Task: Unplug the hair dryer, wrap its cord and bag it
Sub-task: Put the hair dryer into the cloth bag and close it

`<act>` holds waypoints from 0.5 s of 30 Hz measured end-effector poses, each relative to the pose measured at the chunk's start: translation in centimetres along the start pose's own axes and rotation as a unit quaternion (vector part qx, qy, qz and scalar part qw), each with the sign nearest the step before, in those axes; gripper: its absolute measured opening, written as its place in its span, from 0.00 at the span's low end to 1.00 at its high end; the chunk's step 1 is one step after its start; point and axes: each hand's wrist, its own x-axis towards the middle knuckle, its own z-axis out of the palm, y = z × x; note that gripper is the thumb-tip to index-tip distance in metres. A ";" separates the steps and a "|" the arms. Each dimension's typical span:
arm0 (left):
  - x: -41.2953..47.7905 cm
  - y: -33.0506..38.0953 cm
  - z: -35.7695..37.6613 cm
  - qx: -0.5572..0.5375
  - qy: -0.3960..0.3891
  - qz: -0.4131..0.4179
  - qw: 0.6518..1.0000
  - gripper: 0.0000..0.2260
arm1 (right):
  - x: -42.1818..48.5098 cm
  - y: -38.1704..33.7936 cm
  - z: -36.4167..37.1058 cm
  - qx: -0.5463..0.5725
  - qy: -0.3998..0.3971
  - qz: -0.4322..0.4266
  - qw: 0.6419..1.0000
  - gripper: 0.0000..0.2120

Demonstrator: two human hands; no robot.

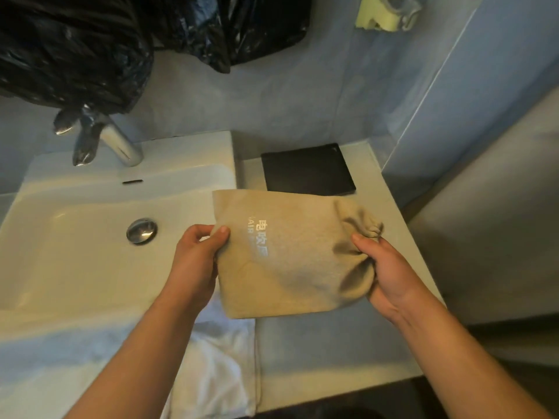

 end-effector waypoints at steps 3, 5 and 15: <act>-1.5 -0.4 3.5 0.004 0.012 0.006 1.000 0.05 | 0.1 -2.0 -3.3 0.001 -0.004 0.010 1.000 0.18; -2.3 -0.7 5.3 0.010 0.020 0.006 1.000 0.05 | 0.1 -2.9 -5.0 0.002 -0.010 0.018 1.000 0.19; -2.5 -0.9 10.3 0.047 0.038 -0.015 0.998 0.08 | 1.8 -6.1 -8.9 0.004 -0.018 0.028 0.999 0.21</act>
